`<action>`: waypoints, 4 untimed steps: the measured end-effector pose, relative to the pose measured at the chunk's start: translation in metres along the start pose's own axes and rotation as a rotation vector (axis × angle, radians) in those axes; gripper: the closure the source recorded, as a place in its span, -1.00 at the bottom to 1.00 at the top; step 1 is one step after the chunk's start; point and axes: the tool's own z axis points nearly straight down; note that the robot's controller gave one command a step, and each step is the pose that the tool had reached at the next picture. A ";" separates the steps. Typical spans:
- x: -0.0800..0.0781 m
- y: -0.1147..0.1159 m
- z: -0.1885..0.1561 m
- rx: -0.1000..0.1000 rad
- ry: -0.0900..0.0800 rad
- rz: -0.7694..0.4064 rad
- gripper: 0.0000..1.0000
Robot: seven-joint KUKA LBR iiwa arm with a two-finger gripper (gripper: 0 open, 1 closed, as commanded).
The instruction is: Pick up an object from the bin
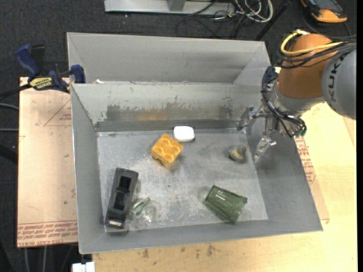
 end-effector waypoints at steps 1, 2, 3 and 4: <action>-0.004 0.002 -0.020 0.004 -0.007 -0.016 -1.00; 0.001 0.012 0.041 0.003 -0.007 -0.143 -1.00; 0.000 0.010 0.029 0.005 -0.005 -0.143 1.00; 0.000 0.010 0.029 0.005 -0.005 -0.143 1.00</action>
Offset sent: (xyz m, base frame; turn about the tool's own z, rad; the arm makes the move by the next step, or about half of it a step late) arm -0.0065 0.0109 -0.0421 -0.1458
